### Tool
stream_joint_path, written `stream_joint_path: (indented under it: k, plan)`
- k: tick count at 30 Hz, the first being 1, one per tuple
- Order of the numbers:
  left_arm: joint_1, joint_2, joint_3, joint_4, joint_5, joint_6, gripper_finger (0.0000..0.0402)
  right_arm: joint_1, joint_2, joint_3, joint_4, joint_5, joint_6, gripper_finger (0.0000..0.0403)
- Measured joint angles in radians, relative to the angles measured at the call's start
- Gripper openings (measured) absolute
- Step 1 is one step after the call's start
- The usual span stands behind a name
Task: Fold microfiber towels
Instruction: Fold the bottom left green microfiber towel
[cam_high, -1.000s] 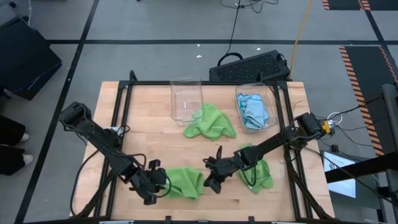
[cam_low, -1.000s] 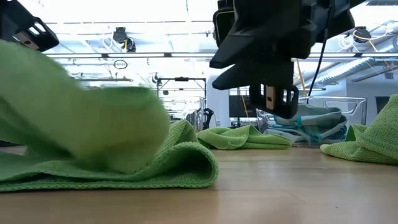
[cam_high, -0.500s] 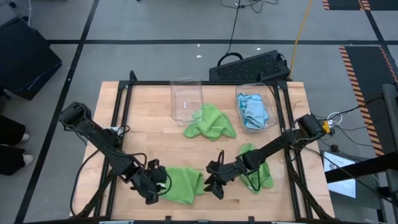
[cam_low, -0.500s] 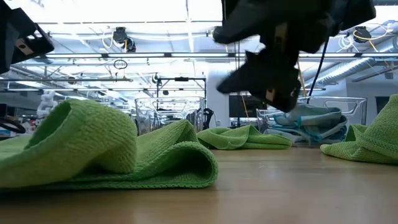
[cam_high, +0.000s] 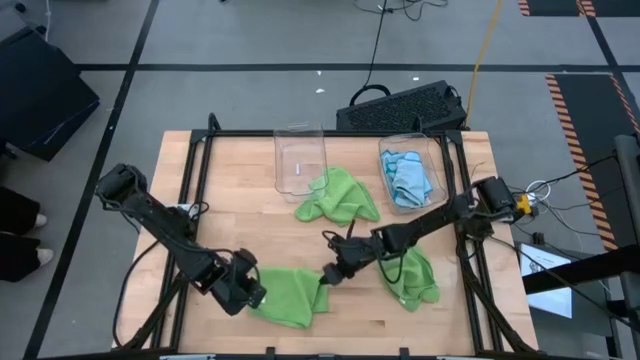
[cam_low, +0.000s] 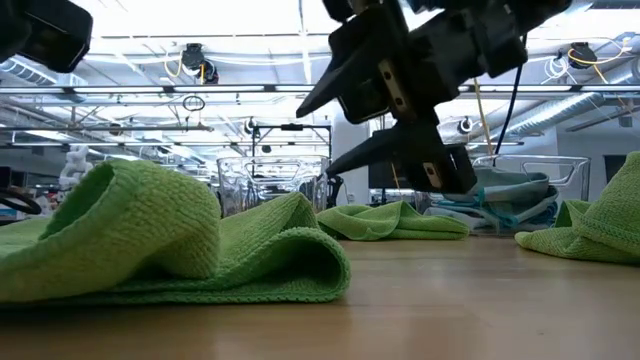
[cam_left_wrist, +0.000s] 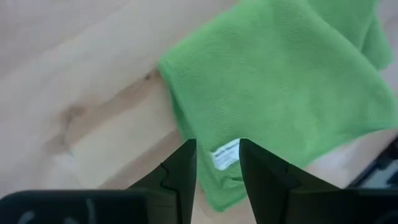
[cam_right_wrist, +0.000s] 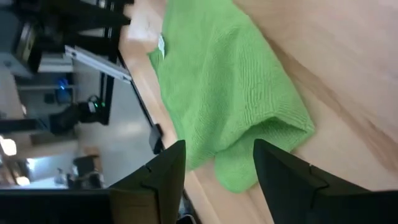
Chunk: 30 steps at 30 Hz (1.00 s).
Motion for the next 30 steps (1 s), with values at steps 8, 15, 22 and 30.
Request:
stream_joint_path:
  k: [8,15,22,30]
  plan:
    - [0.015,0.0,0.0,0.049,-0.014,-0.075,0.0124,0.005,0.0,0.0,-0.044,-0.061,0.126,0.0219]
    - [0.051,0.0,0.0,0.046,-0.065,-0.078,0.0124,0.006,0.118,0.0,0.107,-0.063,0.138,0.0254]
    - [0.071,0.0,0.0,0.077,-0.042,-0.086,0.0124,0.013,0.177,0.0,0.261,-0.058,0.166,0.0253]
    - [0.065,0.0,0.0,0.072,-0.038,-0.072,0.0124,-0.014,0.177,0.0,0.266,0.008,0.17,0.0252]
